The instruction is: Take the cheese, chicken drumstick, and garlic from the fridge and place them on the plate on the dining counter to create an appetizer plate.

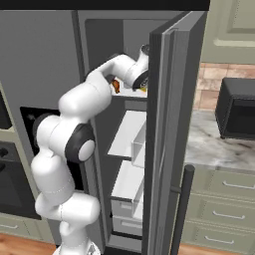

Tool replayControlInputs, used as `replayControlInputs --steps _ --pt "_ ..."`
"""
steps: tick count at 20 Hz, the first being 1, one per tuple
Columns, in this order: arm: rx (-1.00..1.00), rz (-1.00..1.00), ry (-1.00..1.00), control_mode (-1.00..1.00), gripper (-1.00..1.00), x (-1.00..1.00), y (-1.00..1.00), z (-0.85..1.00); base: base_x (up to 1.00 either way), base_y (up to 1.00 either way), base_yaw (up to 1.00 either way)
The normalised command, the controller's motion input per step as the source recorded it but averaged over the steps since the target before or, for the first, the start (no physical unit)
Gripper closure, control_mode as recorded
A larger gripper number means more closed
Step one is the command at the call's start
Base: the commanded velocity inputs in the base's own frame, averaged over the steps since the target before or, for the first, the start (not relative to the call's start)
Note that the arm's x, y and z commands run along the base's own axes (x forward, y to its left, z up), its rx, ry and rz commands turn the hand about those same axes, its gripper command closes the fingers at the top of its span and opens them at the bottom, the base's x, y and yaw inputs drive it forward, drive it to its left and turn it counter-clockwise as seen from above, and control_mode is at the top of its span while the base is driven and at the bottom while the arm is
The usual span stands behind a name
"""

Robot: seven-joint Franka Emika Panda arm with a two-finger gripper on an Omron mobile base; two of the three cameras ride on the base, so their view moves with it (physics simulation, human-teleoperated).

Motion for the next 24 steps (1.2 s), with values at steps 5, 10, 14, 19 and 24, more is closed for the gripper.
replayControlInputs --steps 5,10,14,19,24 --pt "0.0 0.05 0.0 -1.0 -1.0 0.38 -0.09 -0.12 0.0 0.0 0.0" --pt "-0.02 0.0 0.0 -1.0 -1.0 0.2 0.18 -0.25 0.0 0.0 0.0" --pt "-0.06 0.0 0.0 -1.0 -1.0 0.0 0.42 -0.29 0.0 0.0 0.0" --pt "-0.05 0.0 -0.02 -1.0 -1.0 0.1 0.46 -0.25 0.0 0.0 0.0" --pt "-0.02 0.0 -0.05 -1.0 -1.0 0.25 0.35 -0.31 0.0 0.0 0.0"
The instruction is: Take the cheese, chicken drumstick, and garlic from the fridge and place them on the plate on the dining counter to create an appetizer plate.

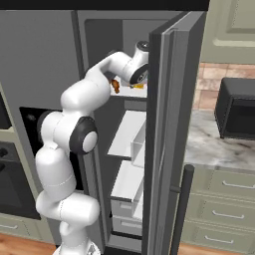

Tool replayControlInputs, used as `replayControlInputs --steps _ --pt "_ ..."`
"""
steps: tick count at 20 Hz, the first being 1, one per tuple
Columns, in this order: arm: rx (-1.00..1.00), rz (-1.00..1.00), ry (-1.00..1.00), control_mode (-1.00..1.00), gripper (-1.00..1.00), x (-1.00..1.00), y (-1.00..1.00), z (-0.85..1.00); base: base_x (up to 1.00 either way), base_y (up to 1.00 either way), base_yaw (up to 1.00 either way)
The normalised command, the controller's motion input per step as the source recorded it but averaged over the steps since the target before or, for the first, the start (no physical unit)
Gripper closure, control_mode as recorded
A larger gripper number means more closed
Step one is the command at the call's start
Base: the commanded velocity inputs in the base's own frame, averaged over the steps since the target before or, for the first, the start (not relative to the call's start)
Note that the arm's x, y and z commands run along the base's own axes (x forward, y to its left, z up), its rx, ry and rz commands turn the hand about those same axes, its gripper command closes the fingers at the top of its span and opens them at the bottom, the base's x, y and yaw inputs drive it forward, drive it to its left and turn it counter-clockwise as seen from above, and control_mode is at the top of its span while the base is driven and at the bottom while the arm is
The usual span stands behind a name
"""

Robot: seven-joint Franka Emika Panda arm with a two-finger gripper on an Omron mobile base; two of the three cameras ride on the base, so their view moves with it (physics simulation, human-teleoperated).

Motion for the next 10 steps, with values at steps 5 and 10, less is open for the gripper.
replayControlInputs --steps 5,10 --pt "-0.01 0.0 0.0 -1.0 1.0 0.12 0.18 -0.16 0.0 0.0 0.0" --pt "0.0 0.0 -0.03 -1.0 1.0 -0.23 -0.03 0.0 0.0 0.0 0.0"
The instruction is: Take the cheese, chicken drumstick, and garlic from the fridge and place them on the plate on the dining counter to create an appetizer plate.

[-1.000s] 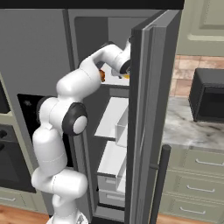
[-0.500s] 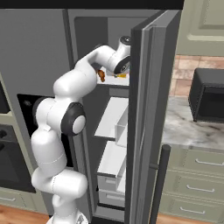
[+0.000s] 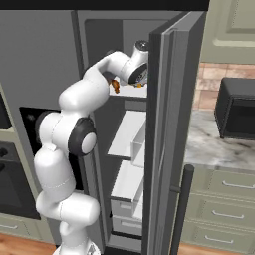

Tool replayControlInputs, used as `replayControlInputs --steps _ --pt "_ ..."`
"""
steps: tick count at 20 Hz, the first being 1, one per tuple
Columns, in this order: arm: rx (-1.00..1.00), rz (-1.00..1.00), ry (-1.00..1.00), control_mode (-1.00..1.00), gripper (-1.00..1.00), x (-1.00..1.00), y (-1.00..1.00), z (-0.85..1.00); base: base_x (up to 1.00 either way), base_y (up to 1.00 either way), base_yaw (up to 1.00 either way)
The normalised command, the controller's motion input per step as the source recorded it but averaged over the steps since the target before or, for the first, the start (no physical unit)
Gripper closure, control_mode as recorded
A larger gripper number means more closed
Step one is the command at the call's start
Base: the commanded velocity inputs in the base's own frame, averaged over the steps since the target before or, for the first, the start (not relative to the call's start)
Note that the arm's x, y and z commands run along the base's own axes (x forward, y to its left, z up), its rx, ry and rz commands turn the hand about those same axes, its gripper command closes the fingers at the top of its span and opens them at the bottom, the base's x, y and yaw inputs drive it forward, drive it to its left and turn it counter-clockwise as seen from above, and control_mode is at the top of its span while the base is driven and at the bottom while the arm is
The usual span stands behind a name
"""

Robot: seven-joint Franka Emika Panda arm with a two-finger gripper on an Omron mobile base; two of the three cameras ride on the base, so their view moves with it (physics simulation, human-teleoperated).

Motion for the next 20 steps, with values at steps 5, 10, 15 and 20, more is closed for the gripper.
replayControlInputs --steps 5,10,15,20 --pt "0.0 0.0 -0.2 -1.0 1.0 -0.97 -0.11 0.0 0.0 0.0 0.0" --pt "-0.03 0.0 -0.19 -1.0 1.0 -0.99 0.29 0.0 0.0 0.0 0.0" --pt "-0.05 0.0 -0.07 -1.0 1.0 -1.0 0.26 0.11 0.0 0.0 0.0" --pt "0.0 -0.03 -0.06 -1.0 1.0 -0.95 0.0 0.34 0.0 0.0 0.0"
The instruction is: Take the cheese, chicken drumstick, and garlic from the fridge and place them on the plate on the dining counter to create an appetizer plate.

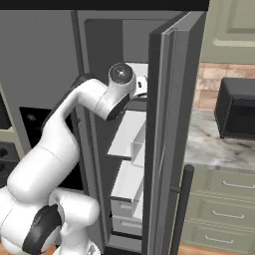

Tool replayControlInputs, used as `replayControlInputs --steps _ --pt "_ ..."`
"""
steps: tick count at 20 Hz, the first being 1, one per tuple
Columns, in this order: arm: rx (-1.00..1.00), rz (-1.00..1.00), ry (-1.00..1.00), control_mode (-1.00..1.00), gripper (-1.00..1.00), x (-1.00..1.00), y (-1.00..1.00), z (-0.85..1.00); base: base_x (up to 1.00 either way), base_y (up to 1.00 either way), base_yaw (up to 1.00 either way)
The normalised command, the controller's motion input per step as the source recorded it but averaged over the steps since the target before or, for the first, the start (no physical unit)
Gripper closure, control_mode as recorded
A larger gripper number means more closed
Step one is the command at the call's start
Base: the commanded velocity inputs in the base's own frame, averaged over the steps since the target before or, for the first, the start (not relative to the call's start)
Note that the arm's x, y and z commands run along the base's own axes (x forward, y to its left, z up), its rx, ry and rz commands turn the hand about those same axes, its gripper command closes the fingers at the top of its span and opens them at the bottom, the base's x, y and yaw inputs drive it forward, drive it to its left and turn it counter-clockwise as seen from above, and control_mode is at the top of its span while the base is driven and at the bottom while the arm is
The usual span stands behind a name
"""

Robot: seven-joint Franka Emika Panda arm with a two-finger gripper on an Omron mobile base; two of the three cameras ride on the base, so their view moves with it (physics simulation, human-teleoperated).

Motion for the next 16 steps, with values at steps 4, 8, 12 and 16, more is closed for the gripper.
replayControlInputs --steps 4,8,12,16 --pt "0.0 -0.01 -0.07 -1.0 1.0 -0.75 -0.01 0.37 0.0 0.0 0.0" --pt "0.0 0.0 -0.04 1.0 1.0 -0.38 0.0 0.14 -0.13 0.0 0.0" --pt "0.0 0.0 0.0 1.0 1.0 0.0 0.0 0.0 -0.72 0.0 0.0" --pt "0.0 0.0 0.0 1.0 1.0 0.0 0.0 0.0 -0.92 0.0 0.01"
